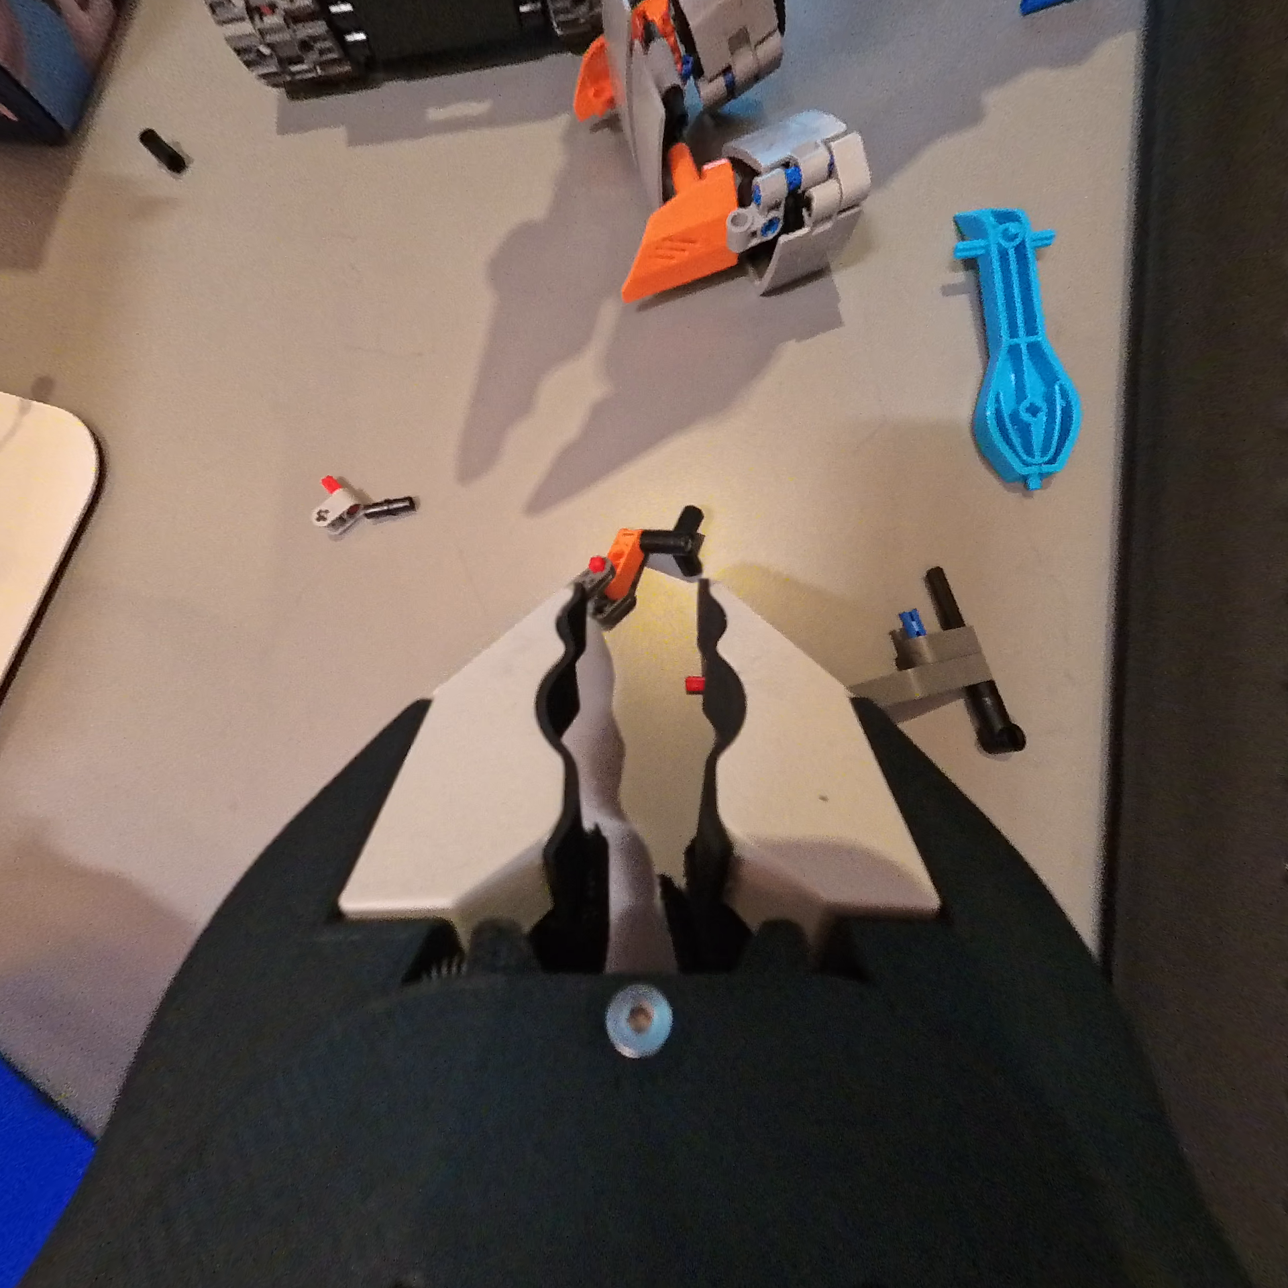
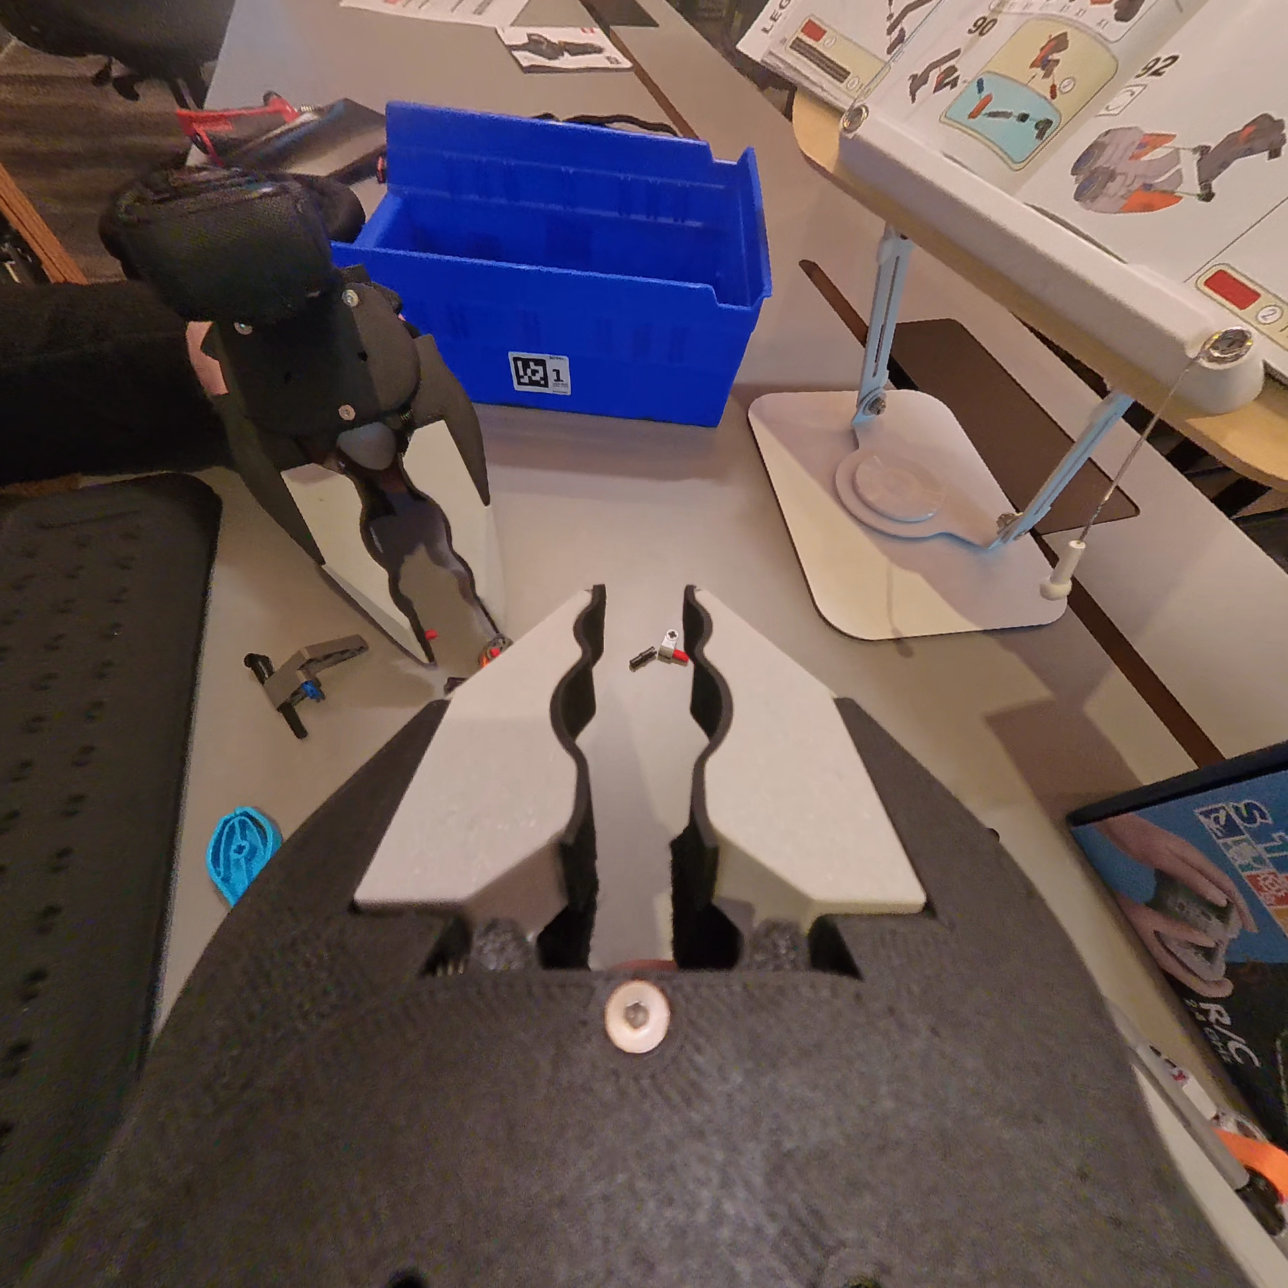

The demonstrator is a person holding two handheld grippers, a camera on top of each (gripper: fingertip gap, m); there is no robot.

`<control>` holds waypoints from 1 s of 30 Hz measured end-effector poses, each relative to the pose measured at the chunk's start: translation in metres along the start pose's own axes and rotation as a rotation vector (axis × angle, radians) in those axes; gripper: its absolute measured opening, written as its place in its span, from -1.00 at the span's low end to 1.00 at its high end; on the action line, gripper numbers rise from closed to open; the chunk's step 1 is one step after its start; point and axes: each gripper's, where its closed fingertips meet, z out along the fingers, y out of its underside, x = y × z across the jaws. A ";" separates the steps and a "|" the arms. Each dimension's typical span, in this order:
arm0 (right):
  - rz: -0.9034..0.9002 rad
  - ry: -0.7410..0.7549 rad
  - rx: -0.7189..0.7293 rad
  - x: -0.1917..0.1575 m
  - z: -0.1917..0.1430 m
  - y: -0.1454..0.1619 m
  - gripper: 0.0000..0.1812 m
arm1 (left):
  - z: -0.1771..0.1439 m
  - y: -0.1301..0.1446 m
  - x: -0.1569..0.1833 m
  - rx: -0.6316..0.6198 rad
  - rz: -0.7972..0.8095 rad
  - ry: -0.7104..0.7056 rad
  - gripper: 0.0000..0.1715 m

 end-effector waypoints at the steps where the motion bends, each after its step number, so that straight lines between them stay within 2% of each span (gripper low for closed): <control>1: -0.001 -0.001 -0.004 0.000 0.001 0.001 -0.78 | 0.002 0.000 0.001 0.002 0.000 0.003 -0.66; 2: -0.001 -0.001 -0.006 0.000 0.001 0.002 -0.78 | 0.003 -0.002 0.002 0.011 0.000 0.005 -0.69; 4: -0.003 0.000 -0.014 0.000 0.002 0.003 -0.78 | 0.007 0.000 0.006 -0.004 0.014 0.017 -0.92; 6: -0.006 0.002 -0.022 0.001 0.003 0.006 -0.78 | 0.012 0.004 0.005 -0.025 0.021 0.007 -0.99; 10: -0.013 0.007 -0.039 0.001 0.005 0.010 -0.77 | 0.016 0.002 0.007 -0.020 0.023 0.012 -1.00; 17: -0.018 0.008 -0.045 0.001 0.006 0.010 -0.77 | 0.007 -0.016 0.006 0.083 -0.032 0.030 -0.54; 20: -0.020 0.007 -0.047 0.000 0.006 0.011 -0.76 | 0.018 -0.014 0.008 0.045 -0.018 0.022 -0.42; 21: -0.020 0.005 -0.048 0.000 0.007 0.011 -0.76 | 0.019 -0.016 0.008 0.047 -0.011 0.015 -0.47; 22: -0.021 0.004 -0.051 -0.001 0.007 0.011 -0.76 | 0.020 -0.017 0.009 0.044 -0.007 0.016 -0.59; 30: -0.024 0.003 -0.064 -0.001 0.010 0.015 -0.76 | 0.019 -0.016 0.003 0.043 -0.015 -0.009 -0.64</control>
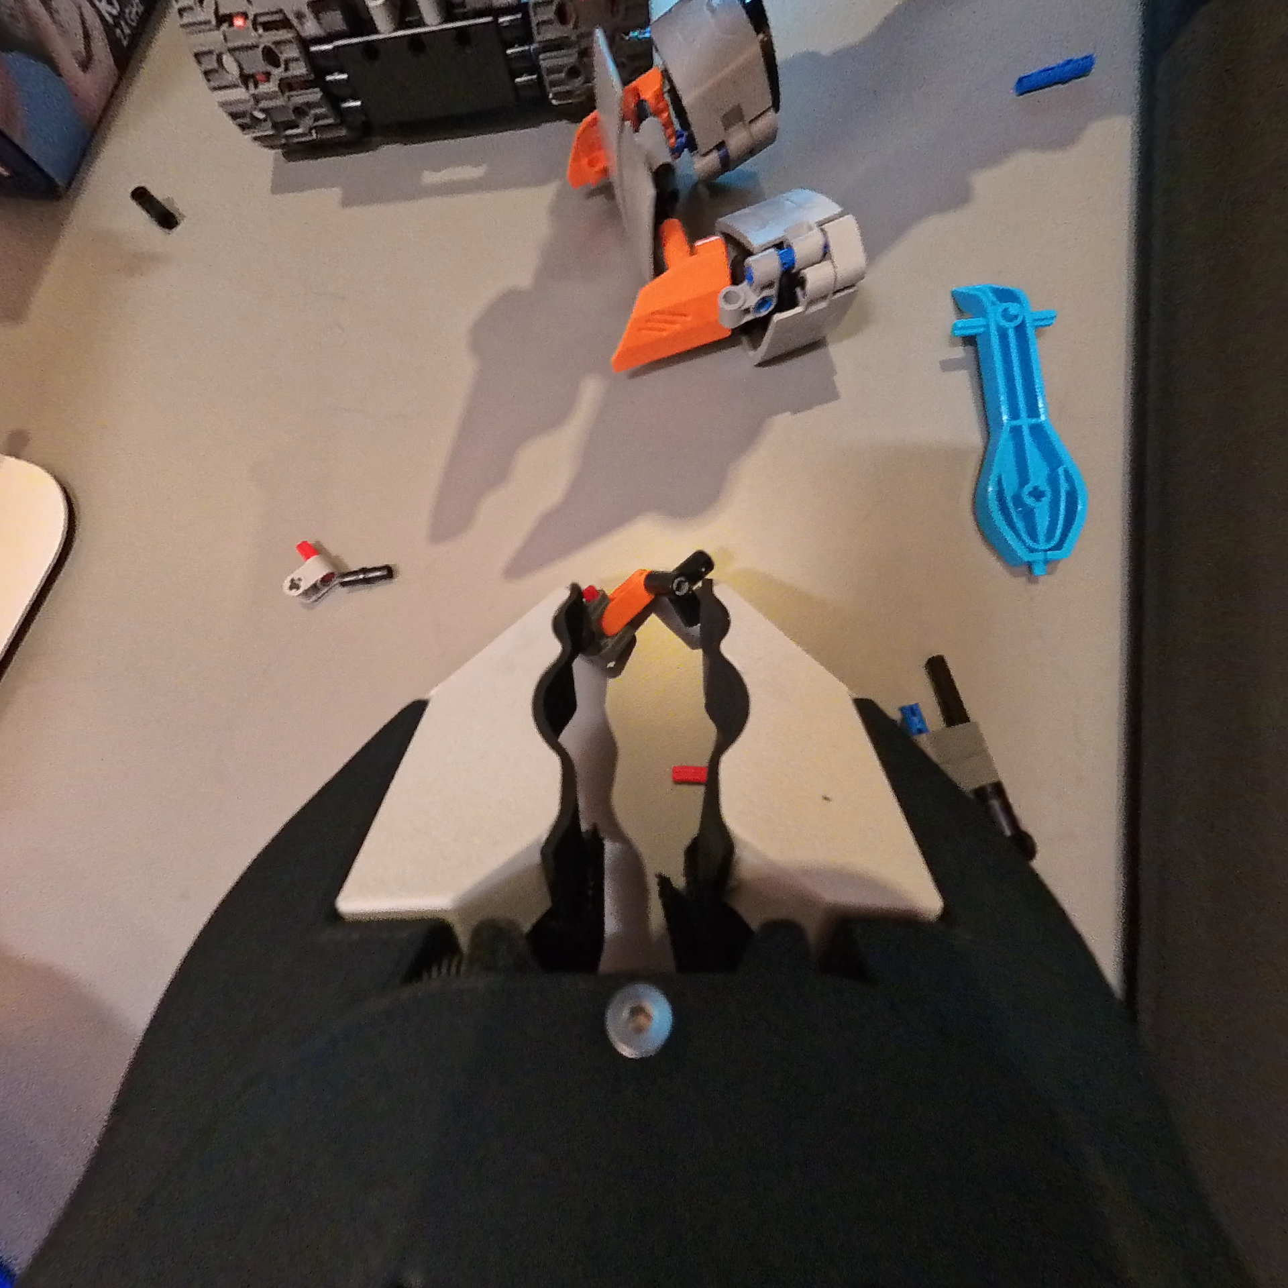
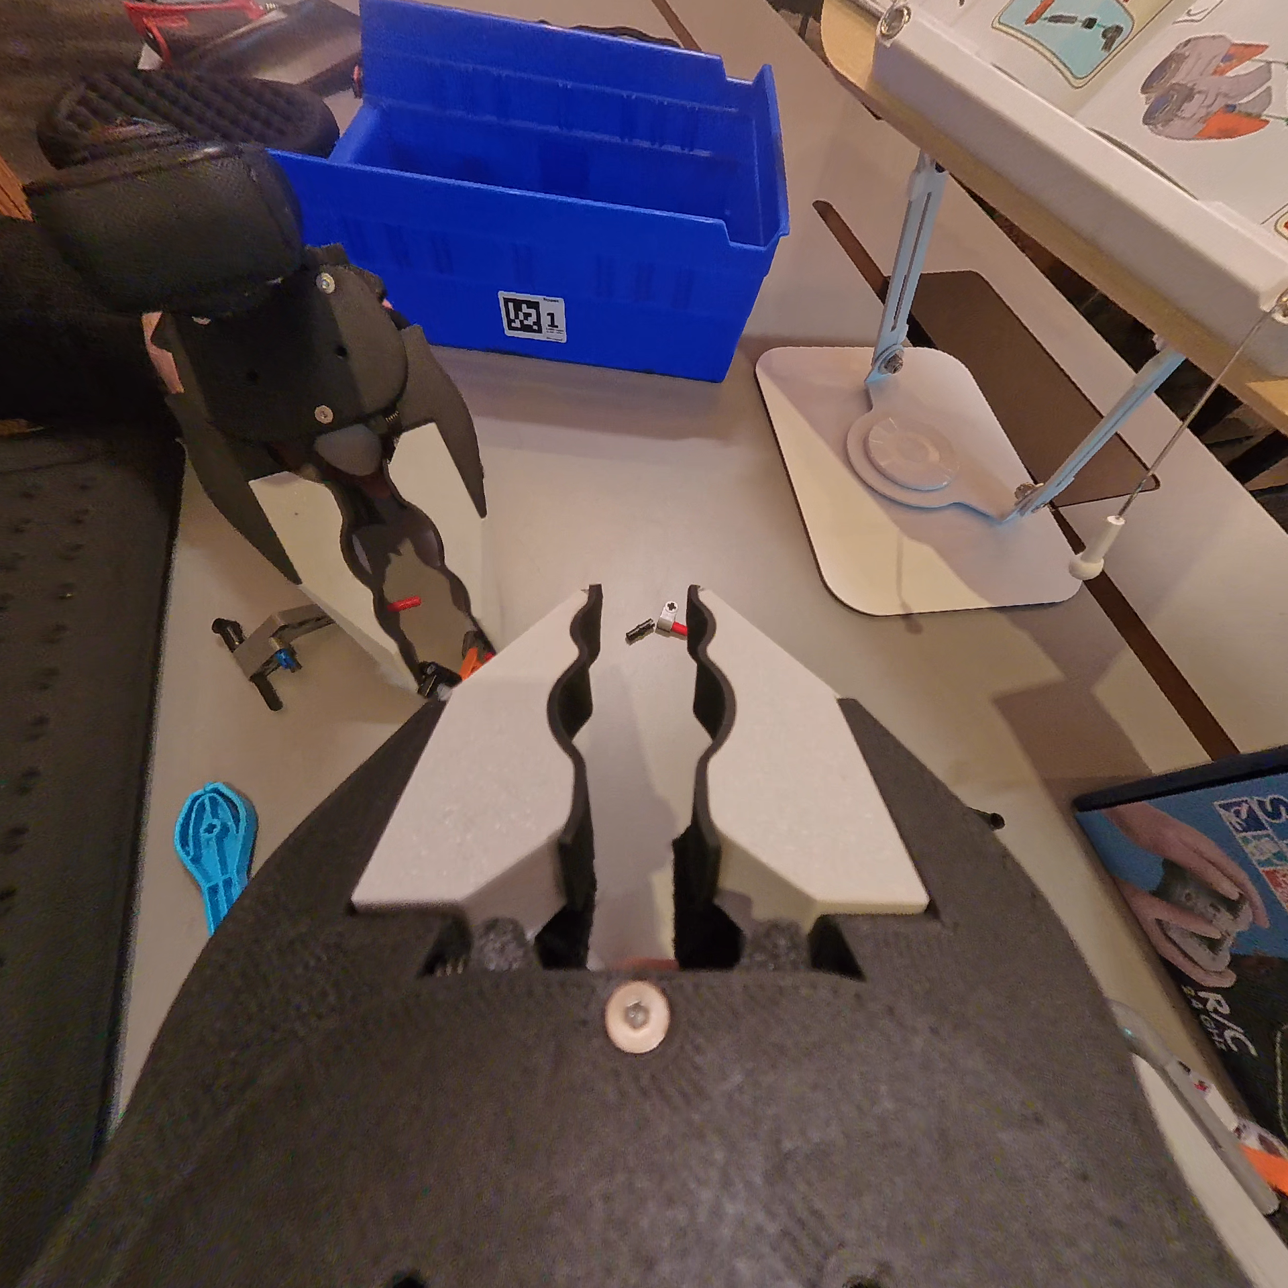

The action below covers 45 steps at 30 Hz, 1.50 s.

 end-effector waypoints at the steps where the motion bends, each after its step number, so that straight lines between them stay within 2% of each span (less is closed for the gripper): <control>1: 0.001 0.000 -0.001 0.000 0.000 0.000 -0.76 | -0.001 0.001 -0.003 -0.003 -0.003 -0.008 -0.64; 11: -0.001 -0.001 -0.012 0.000 0.002 0.003 -0.75 | -0.015 0.018 -0.029 -0.035 -0.043 -0.099 -0.64; 14: -0.002 -0.002 -0.014 -0.001 0.003 0.003 -0.75 | -0.019 0.019 -0.031 -0.029 -0.070 -0.095 -0.48; 18: -0.006 -0.001 -0.013 -0.001 0.003 0.002 -0.75 | -0.024 0.021 -0.031 -0.029 -0.088 -0.082 -0.37; 26: -0.011 -0.007 -0.027 -0.003 0.005 0.004 -0.75 | -0.019 0.027 -0.027 -0.067 -0.070 -0.072 -0.49; 32: -0.021 -0.019 -0.048 -0.007 0.010 0.008 -0.74 | -0.018 0.028 -0.026 -0.064 -0.067 -0.061 -0.79; 38: -0.033 -0.030 -0.060 -0.013 0.013 0.009 -0.75 | -0.019 0.024 -0.027 -0.037 -0.064 -0.066 -0.81; 45: 0.009 -0.104 -0.123 -0.034 0.035 0.020 -0.70 | -0.030 0.004 -0.035 0.041 0.033 -0.177 -0.81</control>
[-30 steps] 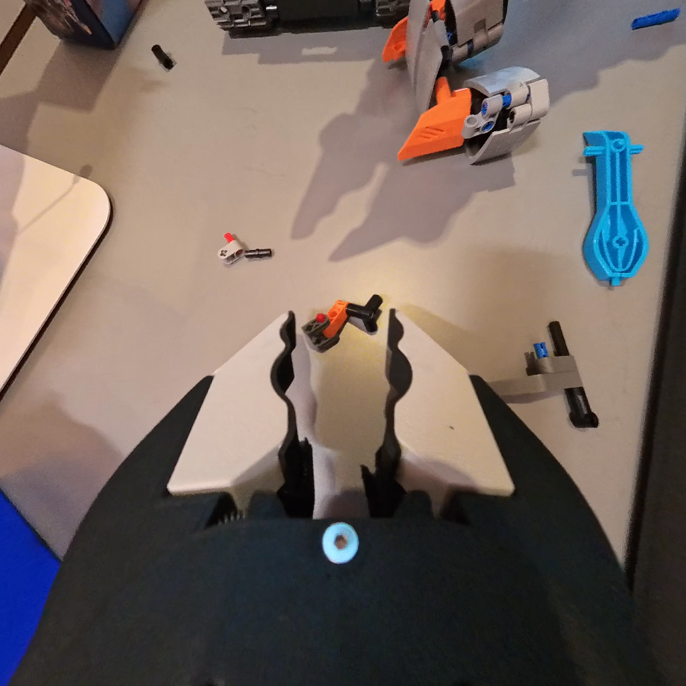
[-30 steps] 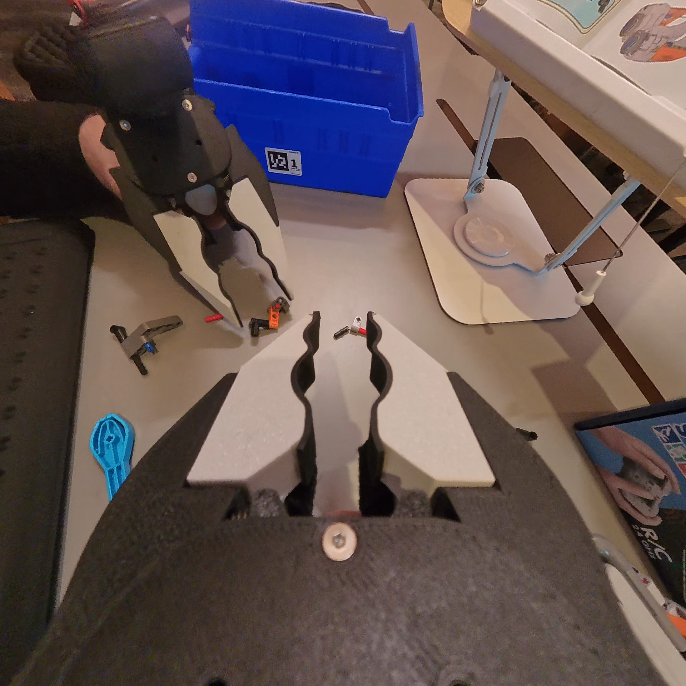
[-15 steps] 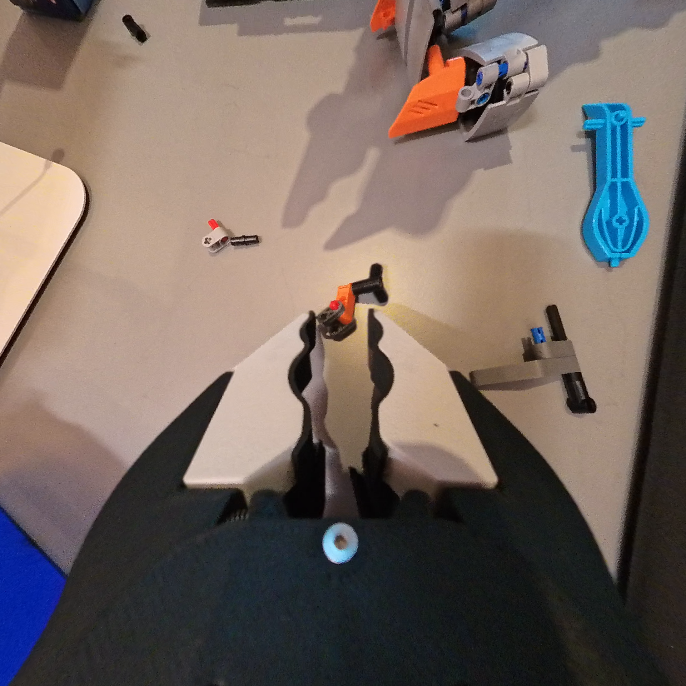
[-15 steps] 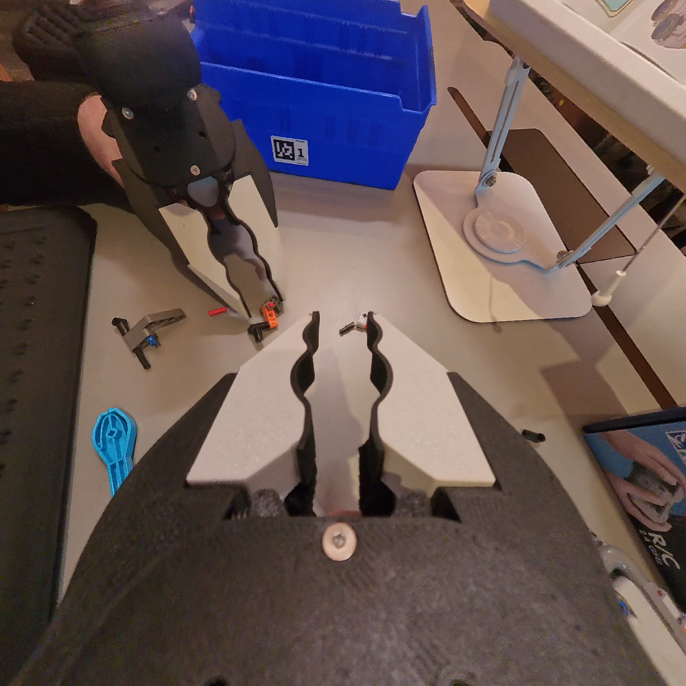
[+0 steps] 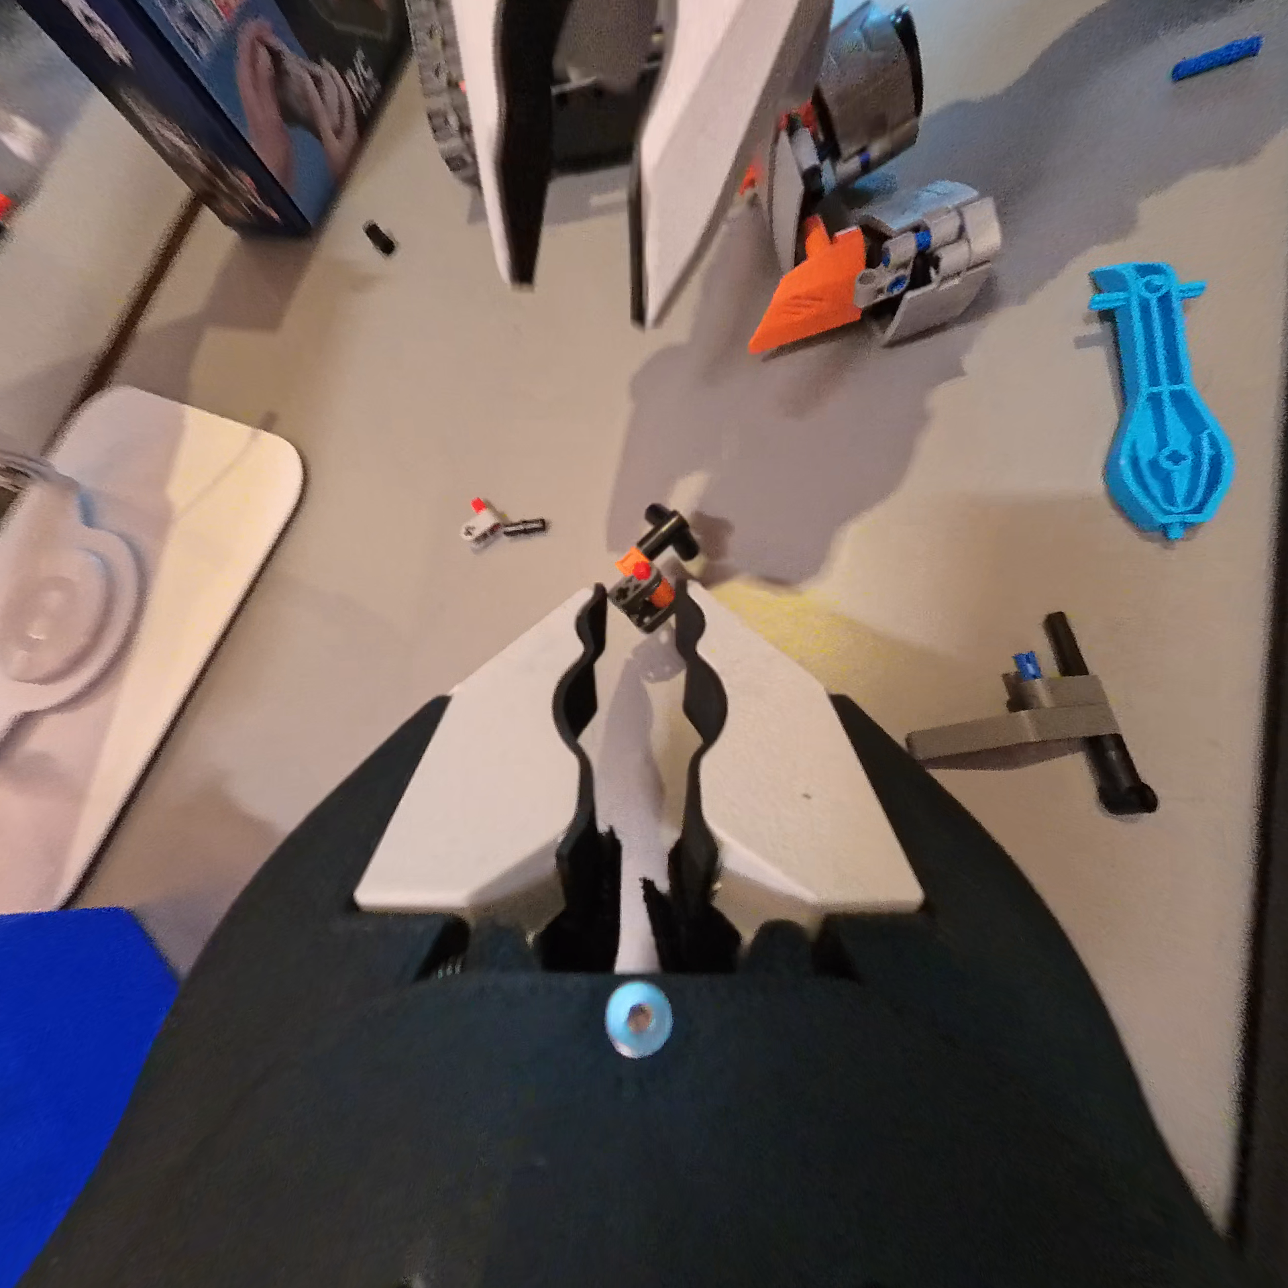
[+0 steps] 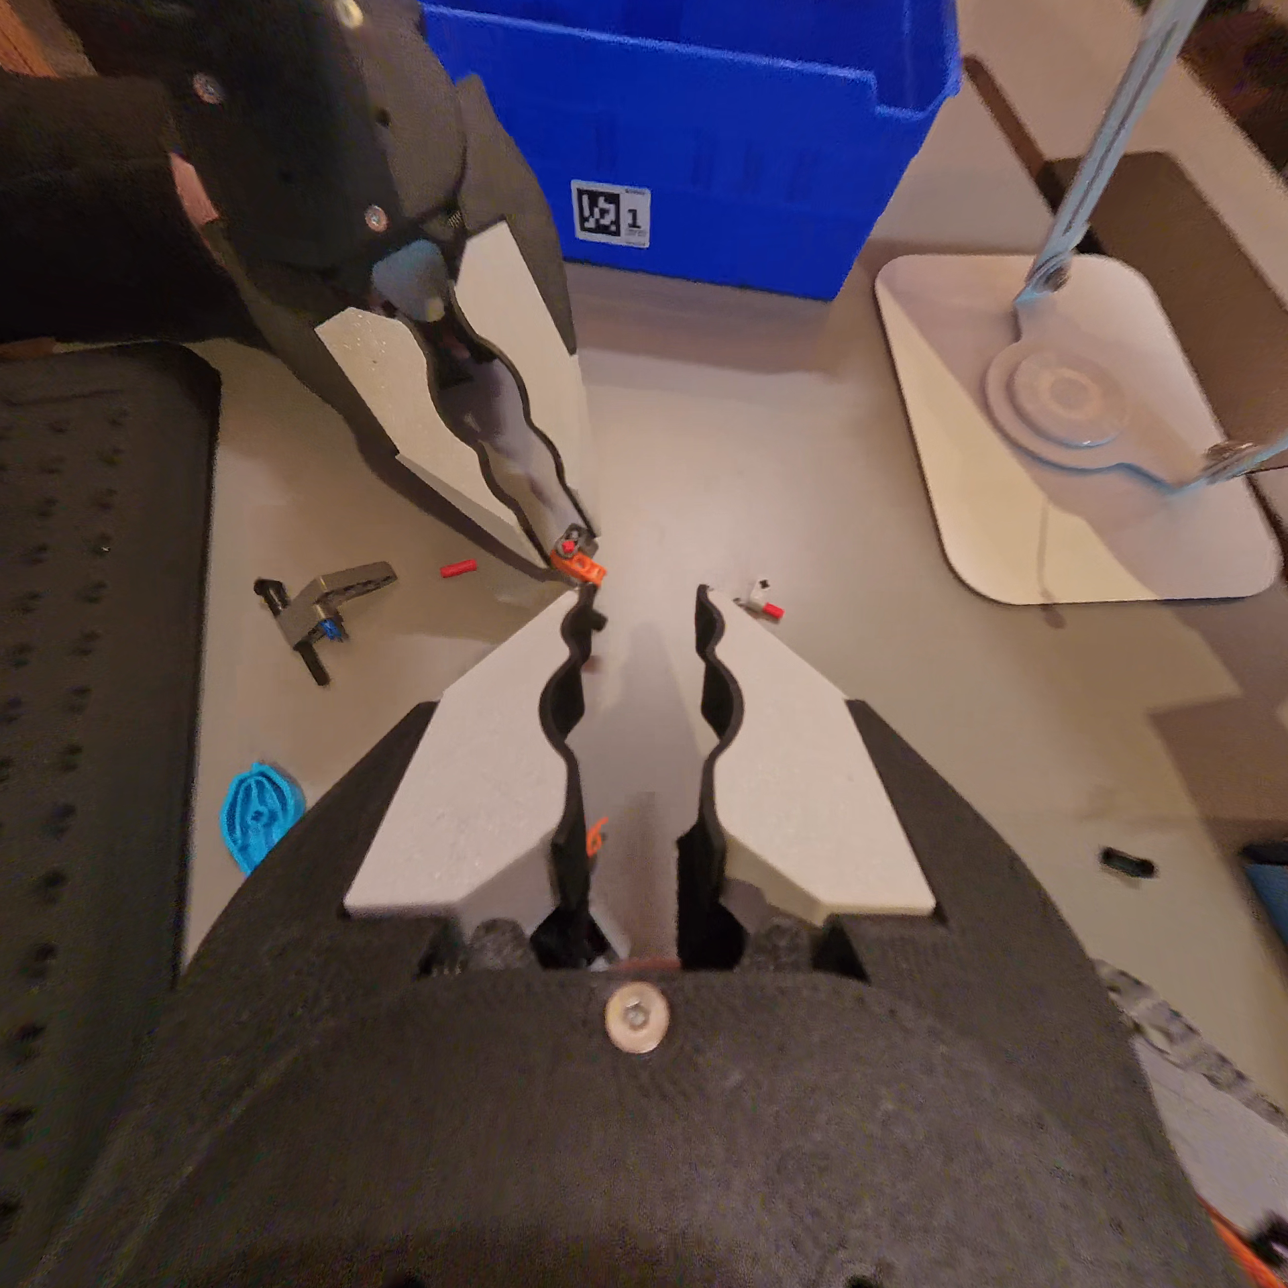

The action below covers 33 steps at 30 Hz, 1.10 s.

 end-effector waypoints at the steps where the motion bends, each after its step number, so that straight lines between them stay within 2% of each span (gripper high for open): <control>1: 0.020 -0.023 0.003 -0.004 0.004 0.000 -0.70 | -0.002 -0.003 0.000 0.006 0.033 -0.022 -0.80; 6: 0.032 -0.100 -0.019 -0.019 0.019 0.005 -0.65 | -0.012 -0.027 0.004 0.079 0.179 -0.100 -0.80; 12: 0.073 -0.177 -0.017 -0.028 0.020 0.006 -0.62 | -0.025 -0.046 0.006 0.131 0.334 -0.210 -0.81; 16: 0.123 -0.283 0.019 -0.040 0.016 0.001 -0.76 | -0.030 -0.055 0.006 0.154 0.405 -0.279 -0.81; 18: 0.109 -0.270 0.029 -0.040 0.016 -0.002 -0.85 | -0.033 -0.058 0.005 0.169 0.417 -0.306 -0.81; 23: 0.096 -0.217 0.062 -0.035 0.011 -0.011 -0.85 | -0.040 -0.065 -0.002 0.206 0.399 -0.362 -0.81; 33: 0.103 -0.159 0.141 -0.026 0.005 -0.025 -0.87 | -0.049 -0.071 -0.007 0.278 0.313 -0.350 -0.76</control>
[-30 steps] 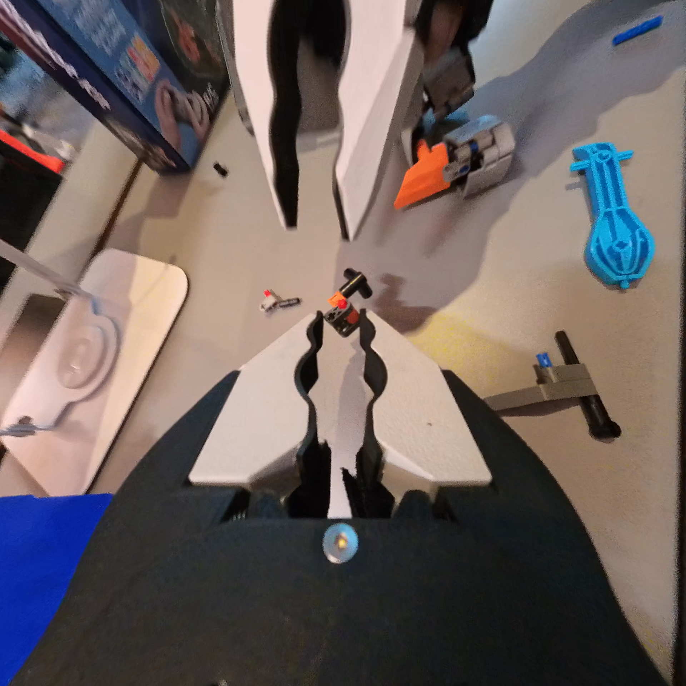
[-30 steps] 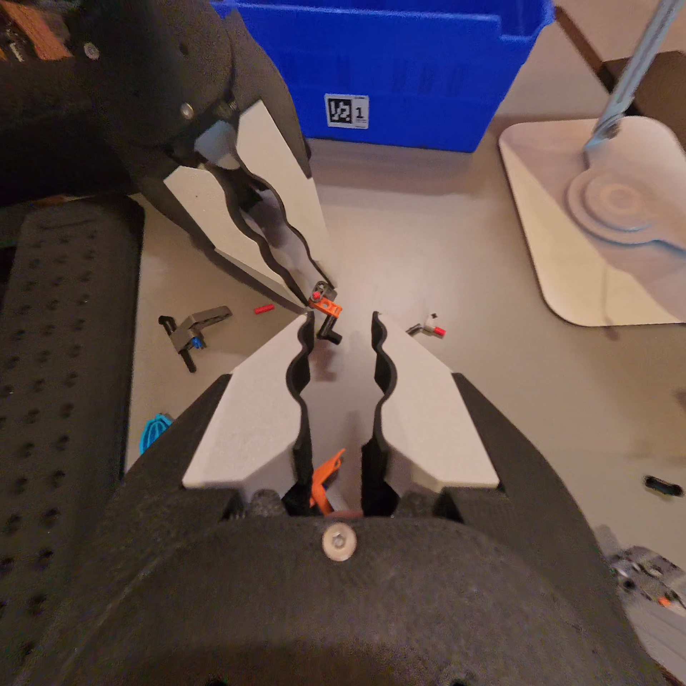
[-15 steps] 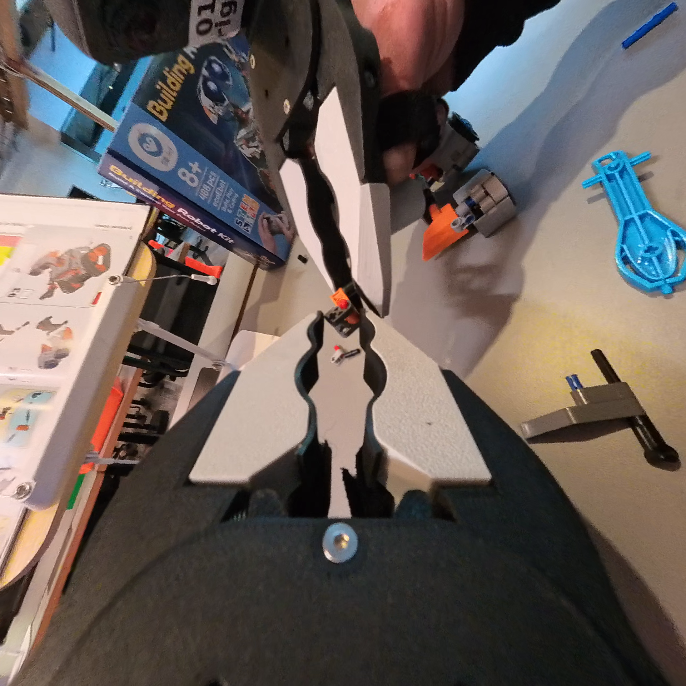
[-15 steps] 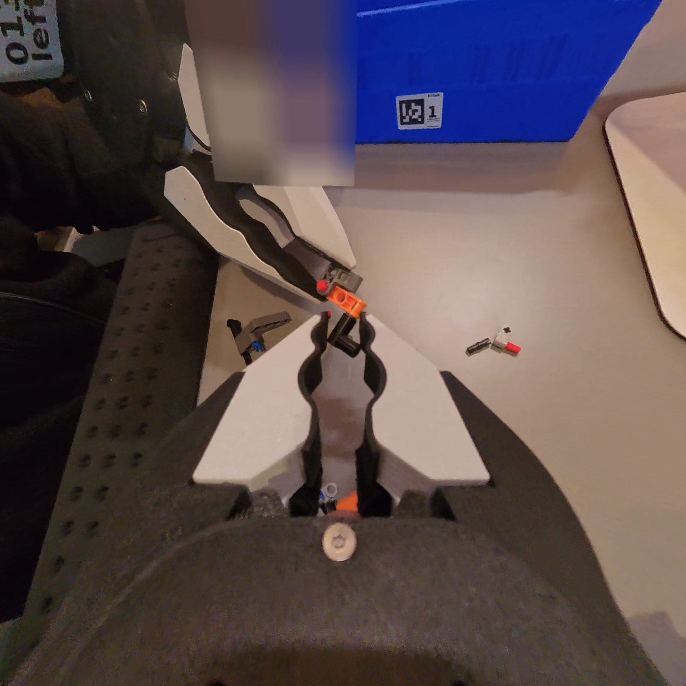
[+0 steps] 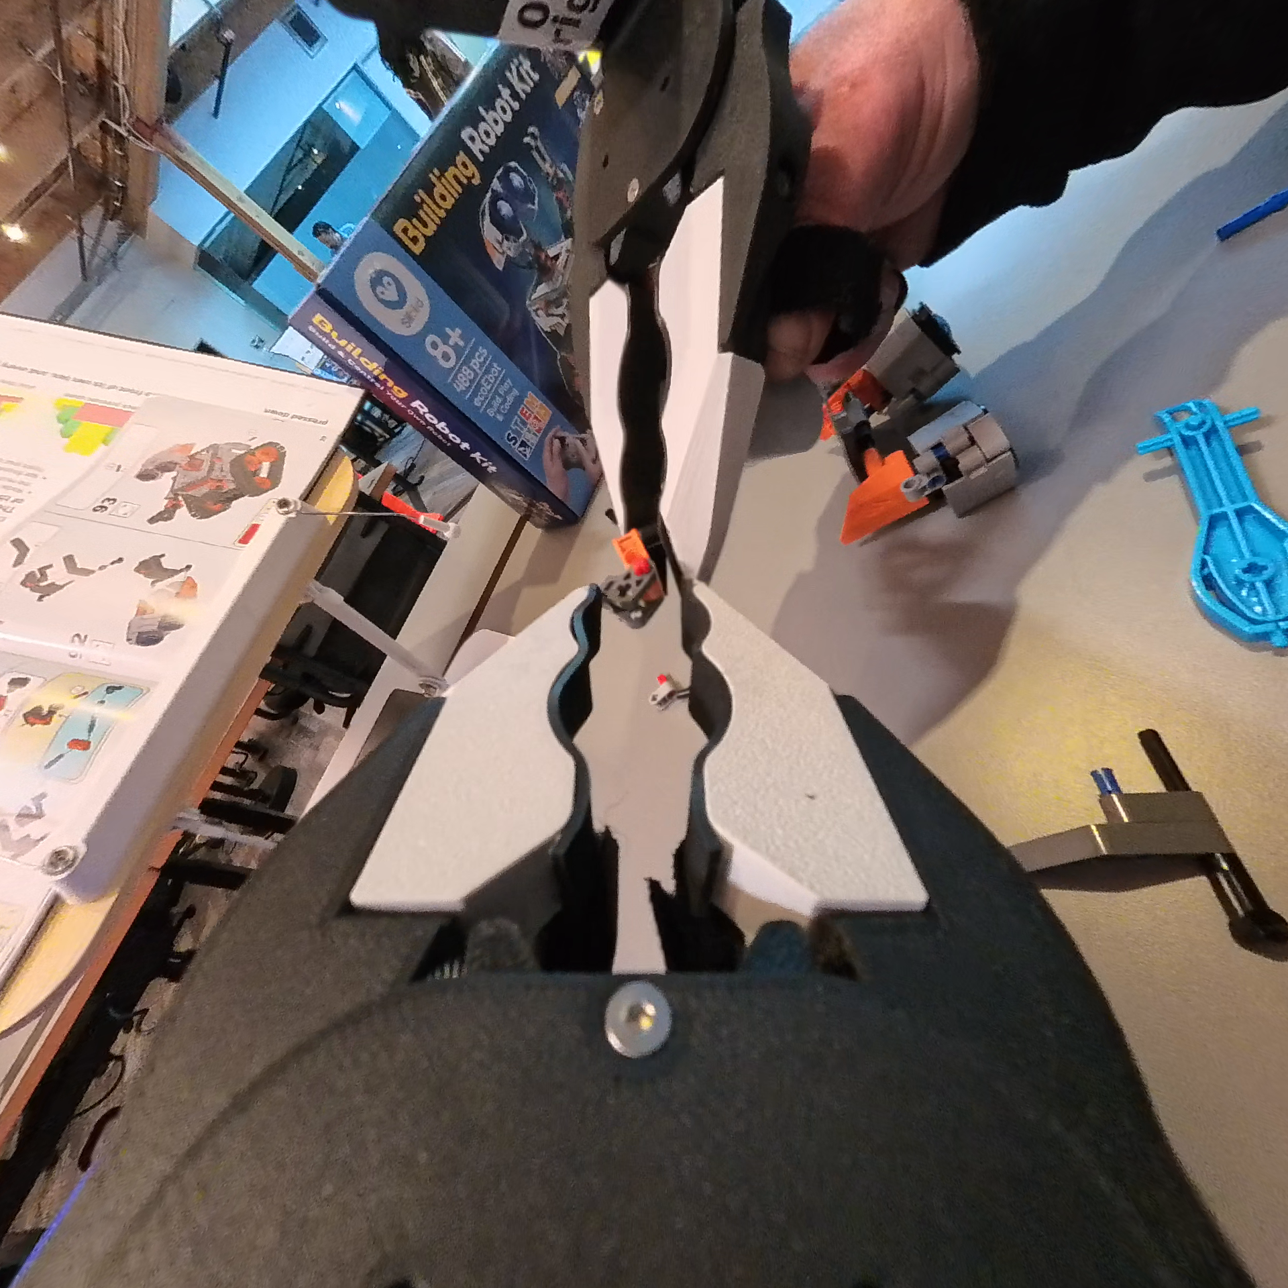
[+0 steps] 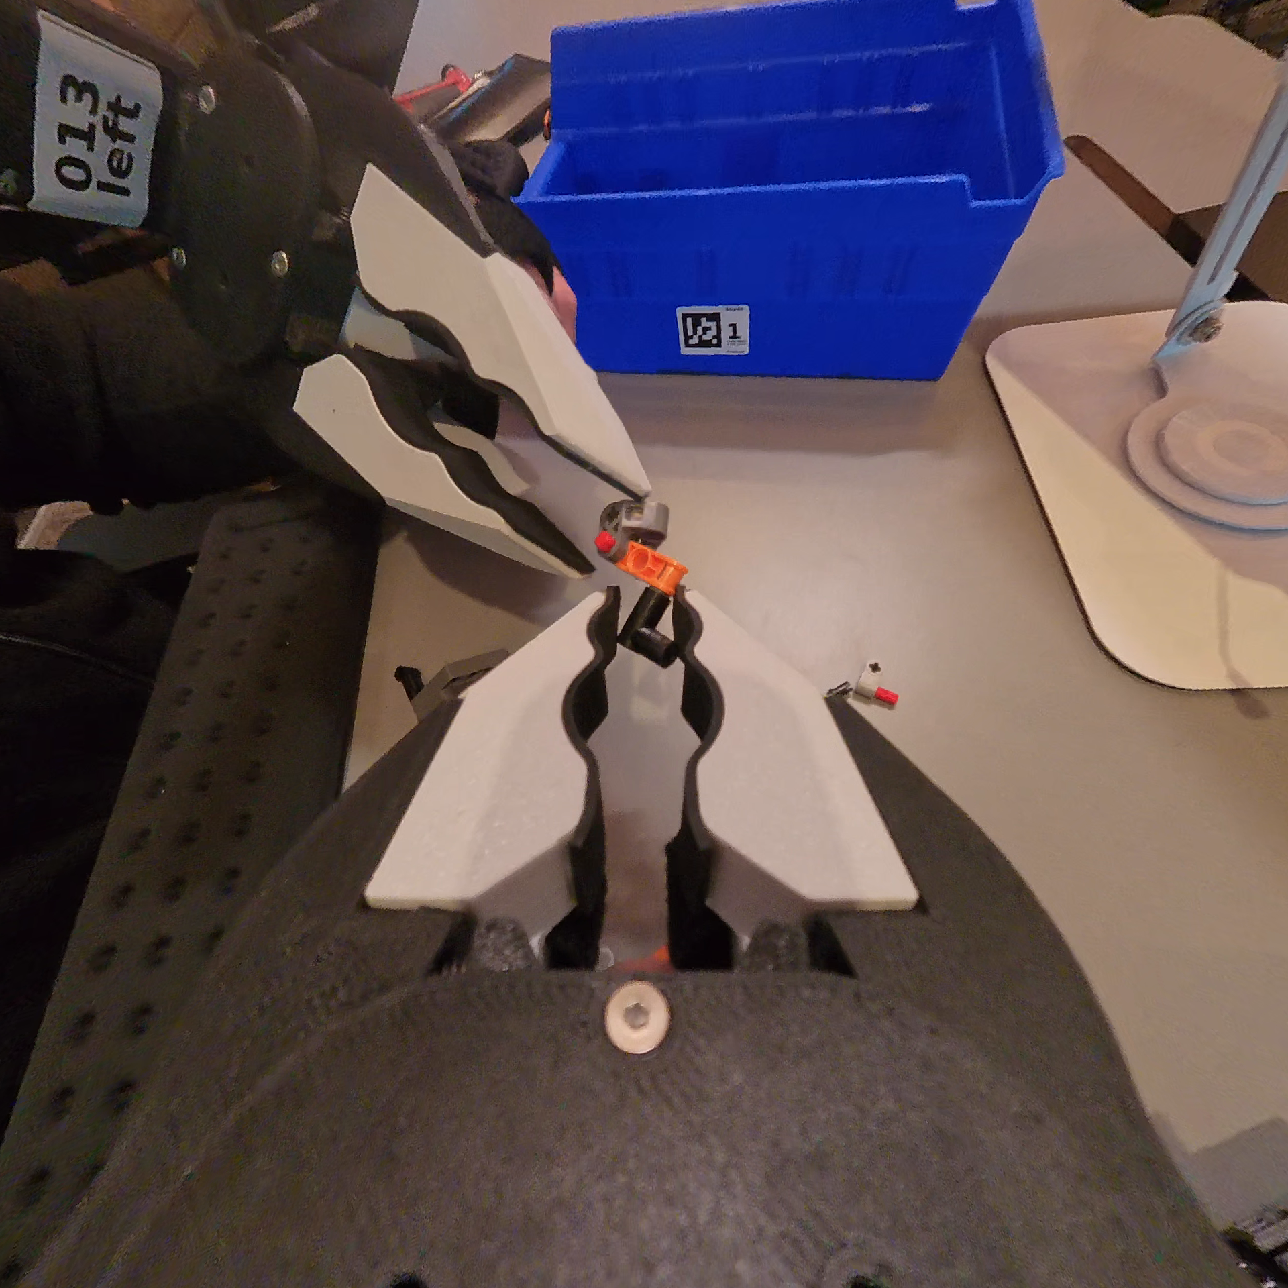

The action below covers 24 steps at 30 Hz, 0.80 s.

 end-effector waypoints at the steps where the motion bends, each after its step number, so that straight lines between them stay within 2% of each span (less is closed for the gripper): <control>1: 0.003 -0.003 0.004 0.000 -0.001 -0.001 -0.87 | 0.000 -0.001 0.000 0.003 -0.005 0.004 -0.76; 12: 0.037 0.014 0.076 0.004 -0.004 -0.011 -0.87 | -0.006 -0.008 -0.011 0.067 -0.112 -0.014 -0.84; 17: 0.054 0.034 0.117 0.006 0.000 -0.016 -0.87 | -0.010 -0.013 -0.016 0.115 -0.156 -0.022 -1.00; 21: 0.028 0.045 0.128 0.004 0.001 -0.020 -0.87 | -0.010 -0.015 -0.015 0.125 -0.153 -0.024 -0.99; 24: 0.013 0.052 0.139 0.003 0.000 -0.022 -0.87 | -0.014 -0.019 -0.019 0.154 -0.169 -0.033 -0.88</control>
